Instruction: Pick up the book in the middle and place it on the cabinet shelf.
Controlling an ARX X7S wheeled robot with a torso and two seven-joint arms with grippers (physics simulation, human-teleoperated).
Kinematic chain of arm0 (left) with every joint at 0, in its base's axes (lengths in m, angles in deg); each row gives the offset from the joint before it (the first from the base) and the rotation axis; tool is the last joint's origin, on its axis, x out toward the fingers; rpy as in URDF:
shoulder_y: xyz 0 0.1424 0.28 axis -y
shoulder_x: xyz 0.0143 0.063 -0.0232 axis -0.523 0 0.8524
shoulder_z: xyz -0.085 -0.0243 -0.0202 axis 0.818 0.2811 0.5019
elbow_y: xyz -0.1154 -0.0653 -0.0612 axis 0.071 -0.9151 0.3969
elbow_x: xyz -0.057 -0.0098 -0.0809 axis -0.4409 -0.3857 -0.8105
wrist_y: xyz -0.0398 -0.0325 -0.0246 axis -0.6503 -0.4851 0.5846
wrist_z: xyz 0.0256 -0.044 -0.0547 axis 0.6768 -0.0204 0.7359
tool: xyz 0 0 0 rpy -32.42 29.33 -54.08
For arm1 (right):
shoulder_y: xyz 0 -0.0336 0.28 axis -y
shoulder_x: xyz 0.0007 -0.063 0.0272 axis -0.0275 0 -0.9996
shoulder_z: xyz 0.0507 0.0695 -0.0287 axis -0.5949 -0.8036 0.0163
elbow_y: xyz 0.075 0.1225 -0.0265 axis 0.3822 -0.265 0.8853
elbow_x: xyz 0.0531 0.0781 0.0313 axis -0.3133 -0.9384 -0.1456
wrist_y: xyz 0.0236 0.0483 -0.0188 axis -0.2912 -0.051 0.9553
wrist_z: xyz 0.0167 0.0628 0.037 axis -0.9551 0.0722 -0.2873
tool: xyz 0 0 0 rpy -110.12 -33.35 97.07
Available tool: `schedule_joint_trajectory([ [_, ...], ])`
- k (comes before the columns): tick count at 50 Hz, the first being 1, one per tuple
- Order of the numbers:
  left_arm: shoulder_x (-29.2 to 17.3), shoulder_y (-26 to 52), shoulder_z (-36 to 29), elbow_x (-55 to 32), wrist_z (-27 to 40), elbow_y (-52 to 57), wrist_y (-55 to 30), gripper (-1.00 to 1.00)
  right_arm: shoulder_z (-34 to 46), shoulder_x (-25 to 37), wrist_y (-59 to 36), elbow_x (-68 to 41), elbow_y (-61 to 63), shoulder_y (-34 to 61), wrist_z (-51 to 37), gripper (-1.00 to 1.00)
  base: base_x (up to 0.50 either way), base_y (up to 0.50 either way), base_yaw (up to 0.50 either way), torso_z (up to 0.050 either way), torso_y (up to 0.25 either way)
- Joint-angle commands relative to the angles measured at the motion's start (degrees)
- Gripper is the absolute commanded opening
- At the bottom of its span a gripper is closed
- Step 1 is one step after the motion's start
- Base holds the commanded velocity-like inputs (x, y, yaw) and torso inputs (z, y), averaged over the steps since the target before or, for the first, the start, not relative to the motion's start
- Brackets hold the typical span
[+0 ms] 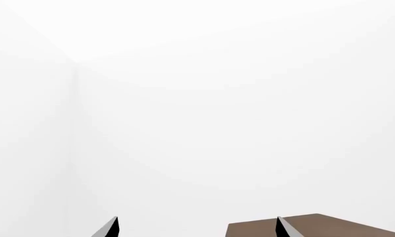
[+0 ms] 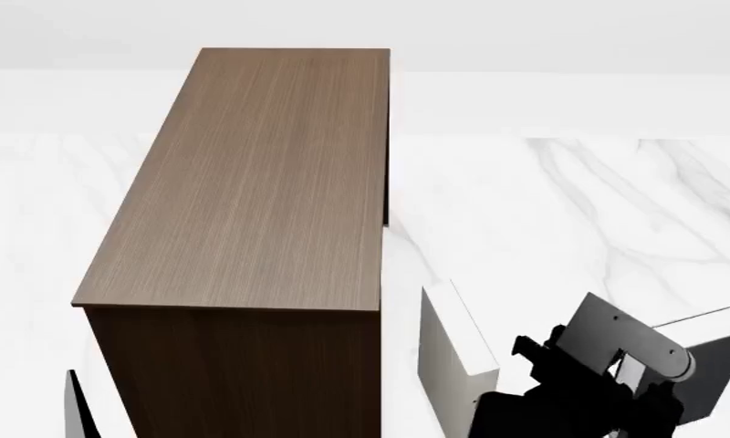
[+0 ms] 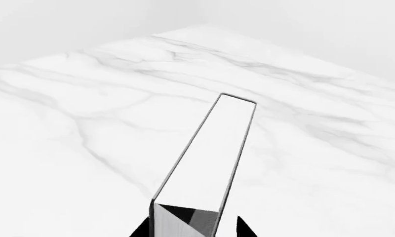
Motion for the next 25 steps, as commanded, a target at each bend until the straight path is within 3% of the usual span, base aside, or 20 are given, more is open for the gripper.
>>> schedule_joint_trajectory([
  [1,0.86,0.09,1.13,0.15,-1.18,-0.05,0.24,1.0,0.64,-1.63,2.57,3.54,-4.2,1.65,1.59,-1.0,0.0,0.0,0.0,0.0,0.0],
  [10,0.8,0.43,1.01,-0.01,-0.9,-0.7,0.41,1.0,2.21,-0.94,-1.31,4.5,1.6,0.33,1.39,-1.0,0.0,0.0,0.0,0.0,0.0],
  [25,0.52,0.14,0.84,0.17,-0.74,0.44,-0.24,1.0,5.95,10.13,-20.3,5.07,51.51,-7.24,-5.19,-1.0,0.0,0.0,0.0,0.0,0.002],
])
